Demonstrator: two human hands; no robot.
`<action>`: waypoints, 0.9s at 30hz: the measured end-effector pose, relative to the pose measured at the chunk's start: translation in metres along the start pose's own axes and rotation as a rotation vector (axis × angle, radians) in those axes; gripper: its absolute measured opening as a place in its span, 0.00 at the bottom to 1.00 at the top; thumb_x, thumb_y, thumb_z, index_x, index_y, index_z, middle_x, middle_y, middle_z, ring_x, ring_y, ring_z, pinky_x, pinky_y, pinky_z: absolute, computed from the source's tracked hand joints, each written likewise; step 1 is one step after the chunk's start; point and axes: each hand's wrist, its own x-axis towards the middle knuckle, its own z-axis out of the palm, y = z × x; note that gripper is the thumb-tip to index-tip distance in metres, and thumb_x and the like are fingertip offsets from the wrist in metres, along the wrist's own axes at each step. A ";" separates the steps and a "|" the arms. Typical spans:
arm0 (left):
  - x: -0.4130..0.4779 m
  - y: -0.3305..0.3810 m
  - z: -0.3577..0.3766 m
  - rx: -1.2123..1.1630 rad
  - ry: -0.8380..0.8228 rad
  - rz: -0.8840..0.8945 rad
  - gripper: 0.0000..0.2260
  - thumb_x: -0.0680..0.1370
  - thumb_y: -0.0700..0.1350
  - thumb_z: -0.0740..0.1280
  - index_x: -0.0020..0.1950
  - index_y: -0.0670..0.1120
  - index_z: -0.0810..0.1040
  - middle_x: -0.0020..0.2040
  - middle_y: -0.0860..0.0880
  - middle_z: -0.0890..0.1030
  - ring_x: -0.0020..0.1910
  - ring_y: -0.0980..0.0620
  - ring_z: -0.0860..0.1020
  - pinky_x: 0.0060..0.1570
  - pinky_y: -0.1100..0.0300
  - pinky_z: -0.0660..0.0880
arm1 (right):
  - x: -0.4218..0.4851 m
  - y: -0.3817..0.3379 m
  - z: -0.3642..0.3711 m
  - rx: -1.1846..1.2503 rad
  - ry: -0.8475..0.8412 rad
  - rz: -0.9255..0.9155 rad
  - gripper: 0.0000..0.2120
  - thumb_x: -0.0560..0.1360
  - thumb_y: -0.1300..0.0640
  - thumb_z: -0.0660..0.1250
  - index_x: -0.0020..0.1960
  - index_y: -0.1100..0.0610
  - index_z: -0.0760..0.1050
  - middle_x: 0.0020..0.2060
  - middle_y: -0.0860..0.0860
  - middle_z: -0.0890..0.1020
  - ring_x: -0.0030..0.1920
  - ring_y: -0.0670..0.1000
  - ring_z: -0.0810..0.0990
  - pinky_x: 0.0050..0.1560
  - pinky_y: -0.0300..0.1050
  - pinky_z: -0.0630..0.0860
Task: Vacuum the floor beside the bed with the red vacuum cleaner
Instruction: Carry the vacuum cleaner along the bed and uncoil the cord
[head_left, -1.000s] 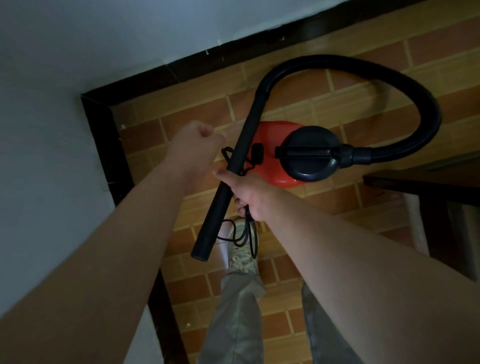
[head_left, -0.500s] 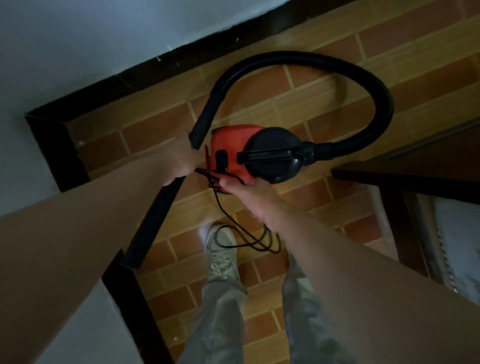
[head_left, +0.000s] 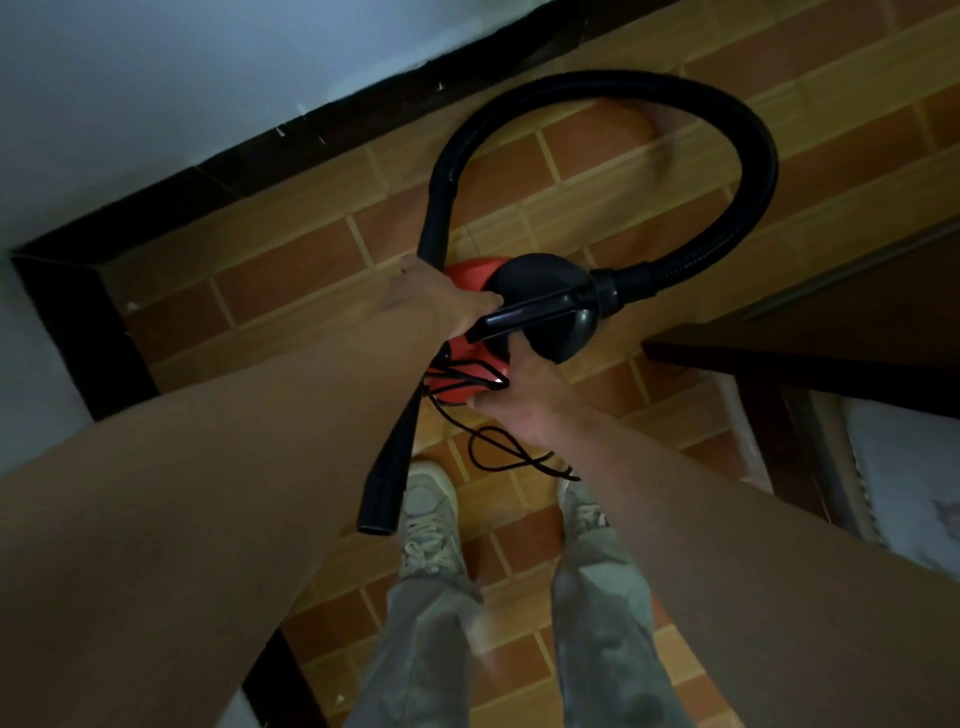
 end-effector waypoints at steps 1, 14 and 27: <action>-0.004 0.003 0.001 -0.036 -0.006 0.012 0.37 0.68 0.58 0.76 0.70 0.39 0.72 0.63 0.38 0.78 0.61 0.38 0.79 0.63 0.43 0.77 | 0.001 0.006 -0.002 0.000 -0.024 -0.019 0.45 0.72 0.54 0.75 0.80 0.46 0.51 0.60 0.49 0.80 0.59 0.51 0.79 0.60 0.45 0.75; -0.005 -0.029 0.041 -0.254 -0.057 -0.147 0.52 0.50 0.55 0.79 0.71 0.42 0.68 0.57 0.43 0.79 0.52 0.42 0.81 0.52 0.47 0.81 | 0.002 0.016 -0.054 -0.749 -0.209 -0.299 0.21 0.74 0.64 0.64 0.63 0.49 0.77 0.50 0.49 0.83 0.49 0.53 0.81 0.47 0.47 0.79; -0.002 -0.058 0.091 -0.500 -0.070 -0.268 0.59 0.41 0.59 0.77 0.71 0.43 0.70 0.59 0.45 0.80 0.53 0.42 0.81 0.56 0.46 0.80 | -0.027 0.045 -0.052 -1.080 0.420 -0.415 0.09 0.72 0.57 0.71 0.50 0.49 0.85 0.56 0.53 0.80 0.66 0.59 0.70 0.74 0.64 0.55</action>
